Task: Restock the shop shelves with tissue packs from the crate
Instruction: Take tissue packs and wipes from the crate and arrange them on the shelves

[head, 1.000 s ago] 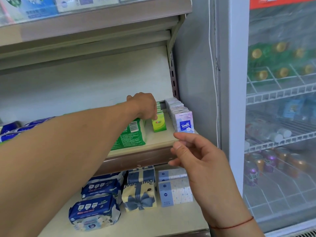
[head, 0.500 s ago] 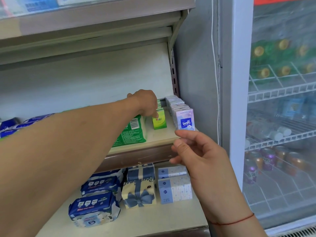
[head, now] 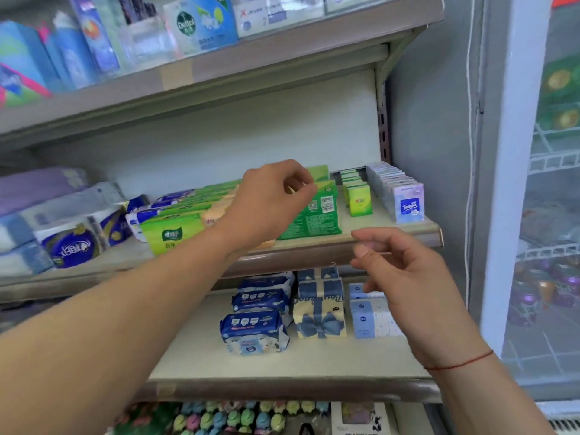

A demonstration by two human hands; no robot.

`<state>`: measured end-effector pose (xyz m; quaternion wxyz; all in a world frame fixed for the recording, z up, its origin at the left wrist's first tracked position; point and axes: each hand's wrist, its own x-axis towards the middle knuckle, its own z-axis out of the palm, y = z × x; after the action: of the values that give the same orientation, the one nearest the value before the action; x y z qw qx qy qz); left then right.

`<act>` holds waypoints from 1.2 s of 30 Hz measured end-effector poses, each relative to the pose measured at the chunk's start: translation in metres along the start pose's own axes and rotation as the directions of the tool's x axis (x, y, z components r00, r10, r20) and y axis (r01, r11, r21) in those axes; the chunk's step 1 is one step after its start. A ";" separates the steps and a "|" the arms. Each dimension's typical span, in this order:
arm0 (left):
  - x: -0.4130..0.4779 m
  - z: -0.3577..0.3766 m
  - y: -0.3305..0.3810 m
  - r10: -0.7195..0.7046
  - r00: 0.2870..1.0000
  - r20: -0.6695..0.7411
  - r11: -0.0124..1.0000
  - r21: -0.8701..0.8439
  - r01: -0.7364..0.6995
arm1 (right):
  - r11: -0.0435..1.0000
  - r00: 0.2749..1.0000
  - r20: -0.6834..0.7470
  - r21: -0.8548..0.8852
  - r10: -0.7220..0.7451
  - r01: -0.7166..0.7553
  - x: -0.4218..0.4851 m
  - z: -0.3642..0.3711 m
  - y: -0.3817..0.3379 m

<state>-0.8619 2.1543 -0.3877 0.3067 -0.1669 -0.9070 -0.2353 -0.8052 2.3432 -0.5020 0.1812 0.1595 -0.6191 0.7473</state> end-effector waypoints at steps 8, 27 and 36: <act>-0.144 -0.060 -0.043 -0.156 0.987 -0.035 0.959 -0.245 0.143 | 0.997 0.980 0.190 -0.067 0.052 -0.040 -0.048 0.054 -0.001; -0.398 0.046 -0.163 -0.506 0.823 0.258 0.759 -0.319 0.567 | 0.699 0.794 0.200 -0.624 0.574 -0.349 -0.188 0.081 0.157; -0.417 0.132 -0.164 -0.431 0.765 0.479 0.779 -0.230 0.583 | 0.442 0.614 0.144 -0.818 0.776 -0.368 -0.208 0.042 0.209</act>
<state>-0.6824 2.0215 -0.7982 0.0009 -0.0090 -0.8999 -0.4360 -0.7185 2.2521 -0.7716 -0.2166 0.0334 -0.8971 0.3837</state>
